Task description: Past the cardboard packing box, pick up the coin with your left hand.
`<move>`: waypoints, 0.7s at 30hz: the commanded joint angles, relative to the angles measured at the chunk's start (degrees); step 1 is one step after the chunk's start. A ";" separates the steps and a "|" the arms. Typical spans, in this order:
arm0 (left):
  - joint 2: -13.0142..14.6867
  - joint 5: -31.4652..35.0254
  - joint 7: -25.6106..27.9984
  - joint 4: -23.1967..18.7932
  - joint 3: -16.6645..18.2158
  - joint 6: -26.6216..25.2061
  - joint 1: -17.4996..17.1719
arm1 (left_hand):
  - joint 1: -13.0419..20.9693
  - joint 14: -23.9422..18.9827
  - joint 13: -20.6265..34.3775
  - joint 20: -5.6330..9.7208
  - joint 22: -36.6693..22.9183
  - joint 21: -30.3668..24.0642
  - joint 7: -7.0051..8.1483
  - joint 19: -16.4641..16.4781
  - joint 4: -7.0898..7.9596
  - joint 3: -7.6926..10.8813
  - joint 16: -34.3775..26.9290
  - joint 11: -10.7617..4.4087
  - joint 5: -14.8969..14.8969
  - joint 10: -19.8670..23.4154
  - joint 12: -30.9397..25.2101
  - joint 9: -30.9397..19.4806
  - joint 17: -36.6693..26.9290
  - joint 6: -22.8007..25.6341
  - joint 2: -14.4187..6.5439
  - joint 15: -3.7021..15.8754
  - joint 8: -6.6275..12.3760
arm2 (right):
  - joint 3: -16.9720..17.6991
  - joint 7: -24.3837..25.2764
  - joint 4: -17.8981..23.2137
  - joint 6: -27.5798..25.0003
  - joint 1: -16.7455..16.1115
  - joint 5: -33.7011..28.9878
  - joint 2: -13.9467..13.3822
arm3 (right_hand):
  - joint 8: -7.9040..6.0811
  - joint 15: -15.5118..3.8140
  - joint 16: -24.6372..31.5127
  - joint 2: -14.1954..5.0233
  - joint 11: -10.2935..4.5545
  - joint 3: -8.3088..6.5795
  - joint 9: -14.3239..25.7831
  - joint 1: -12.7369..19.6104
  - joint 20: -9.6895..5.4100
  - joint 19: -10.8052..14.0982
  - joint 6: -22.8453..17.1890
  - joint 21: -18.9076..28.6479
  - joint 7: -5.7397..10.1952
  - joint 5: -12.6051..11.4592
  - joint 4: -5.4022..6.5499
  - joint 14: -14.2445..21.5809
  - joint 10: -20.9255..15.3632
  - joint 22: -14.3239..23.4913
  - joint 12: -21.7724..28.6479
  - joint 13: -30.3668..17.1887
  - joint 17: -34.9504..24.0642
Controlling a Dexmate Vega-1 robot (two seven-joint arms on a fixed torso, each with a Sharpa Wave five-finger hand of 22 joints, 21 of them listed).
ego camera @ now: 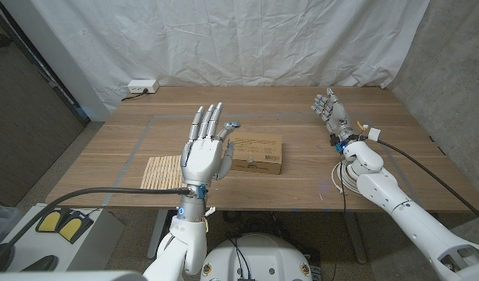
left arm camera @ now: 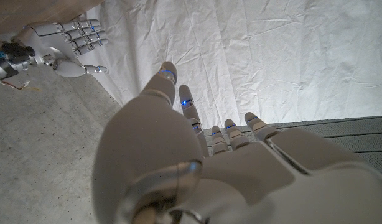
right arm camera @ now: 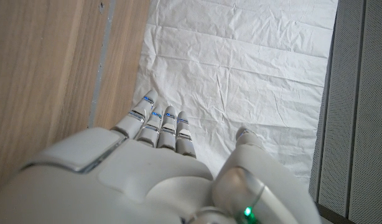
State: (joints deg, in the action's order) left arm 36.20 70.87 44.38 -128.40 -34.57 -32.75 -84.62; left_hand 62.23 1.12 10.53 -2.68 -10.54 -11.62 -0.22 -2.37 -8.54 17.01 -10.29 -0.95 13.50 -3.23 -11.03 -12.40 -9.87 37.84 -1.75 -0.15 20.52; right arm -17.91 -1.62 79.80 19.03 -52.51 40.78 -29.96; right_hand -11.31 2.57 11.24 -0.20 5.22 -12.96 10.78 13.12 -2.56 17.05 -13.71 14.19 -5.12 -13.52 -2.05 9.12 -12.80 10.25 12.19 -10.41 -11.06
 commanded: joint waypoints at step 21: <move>-4.06 8.13 -13.56 1.71 -5.72 -6.86 4.44 | 1.88 -1.02 0.12 -1.00 -0.30 -0.75 0.50 0.47 0.17 0.07 -0.27 -3.55 -0.93 1.51 -0.74 -0.43 -0.10 4.25 -0.07 2.49 1.23 | 0.10 -2.53 -3.59 0.41 1.48 1.71 1.13 | -0.06 0.08 0.21 -0.62 0.11 0.02 0.11 0.17 -0.63 0.83 -0.60 -0.12 0.20 0.07 -0.32 0.72 -0.82 0.35 0.16 -0.19 -0.15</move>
State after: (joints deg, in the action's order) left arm 33.74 77.07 36.96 -127.15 -38.49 -37.70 -81.61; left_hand 63.61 0.21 10.53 -3.28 -10.53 -11.92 0.41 -1.76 -8.54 17.01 -10.29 -3.72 12.63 -1.88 -11.27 -12.64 -9.87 41.58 -1.77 1.48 21.63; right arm -17.70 -3.06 78.00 18.83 -51.98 42.13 -29.56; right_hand -11.31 2.78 11.24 -0.40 5.22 -12.80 10.78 12.92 -2.25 17.35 -13.82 14.19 -5.01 -13.52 -2.20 9.32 -13.22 10.55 12.19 -10.41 -11.05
